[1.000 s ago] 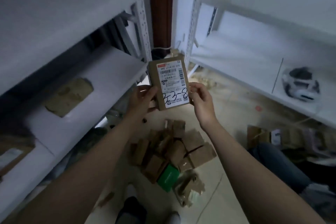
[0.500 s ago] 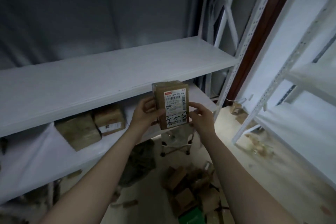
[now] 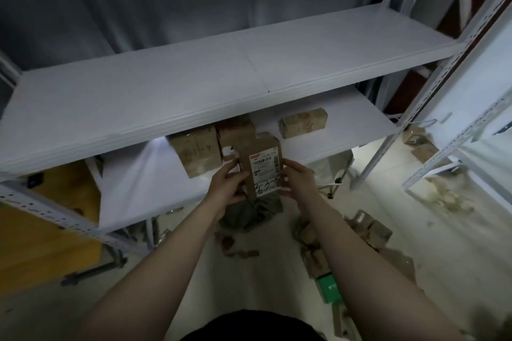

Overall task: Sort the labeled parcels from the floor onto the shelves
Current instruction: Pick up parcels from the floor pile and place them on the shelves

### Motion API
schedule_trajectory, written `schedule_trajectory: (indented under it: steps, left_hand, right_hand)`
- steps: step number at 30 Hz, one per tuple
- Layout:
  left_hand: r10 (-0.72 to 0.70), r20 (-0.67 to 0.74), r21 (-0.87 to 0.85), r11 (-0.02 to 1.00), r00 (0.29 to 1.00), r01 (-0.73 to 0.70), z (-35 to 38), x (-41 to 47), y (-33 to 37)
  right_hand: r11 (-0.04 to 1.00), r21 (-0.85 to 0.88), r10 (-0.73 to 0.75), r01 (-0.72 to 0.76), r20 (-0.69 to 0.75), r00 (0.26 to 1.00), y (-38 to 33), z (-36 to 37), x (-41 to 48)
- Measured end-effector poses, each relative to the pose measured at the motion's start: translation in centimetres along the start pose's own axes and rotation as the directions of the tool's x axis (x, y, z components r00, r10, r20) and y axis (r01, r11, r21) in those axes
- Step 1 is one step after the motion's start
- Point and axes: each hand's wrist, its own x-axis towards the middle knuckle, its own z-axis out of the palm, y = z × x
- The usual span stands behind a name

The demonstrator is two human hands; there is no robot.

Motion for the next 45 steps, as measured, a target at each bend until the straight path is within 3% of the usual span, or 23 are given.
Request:
schedule_trajectory:
  steps: [6, 16, 26, 33, 37, 45]
  left_hand:
    - [-0.088, 0.063, 0.105, 0.991, 0.994, 0.081, -2.0, 1.3, -1.5]
    - [-0.194, 0.135, 0.156, 0.973, 0.972, 0.173, 2.4, 5.7, -3.5]
    - [-0.276, 0.032, 0.071, 0.959, 0.961, 0.273, 9.4, 15.2, -2.6]
    - [-0.371, -0.038, 0.032, 0.928, 0.928, 0.372, 12.7, 22.9, -3.2]
    - [-0.397, -0.053, 0.035, 0.916, 0.916, 0.399, 13.2, 26.2, -3.7]
    - [-0.384, -0.145, -0.010, 0.922, 0.912, 0.387, 13.3, 29.1, -4.5]
  right_hand:
    - [0.990, 0.121, 0.075, -0.070, -0.033, 0.997, 2.8, 2.8, -0.8]
    - [0.939, 0.317, 0.179, -0.132, -0.122, 0.976, 5.7, 1.2, 2.8]
    - [0.758, 0.555, 0.345, -0.344, 0.108, 0.932, 5.7, -1.4, 16.1]
    - [0.632, 0.585, 0.466, -0.508, 0.235, 0.853, 6.9, -1.8, 25.6]
    - [0.587, 0.621, 0.485, -0.519, 0.243, 0.840, 7.5, -1.5, 29.3]
    - [0.611, 0.642, 0.419, -0.463, 0.234, 0.877, 7.1, 0.7, 34.1]
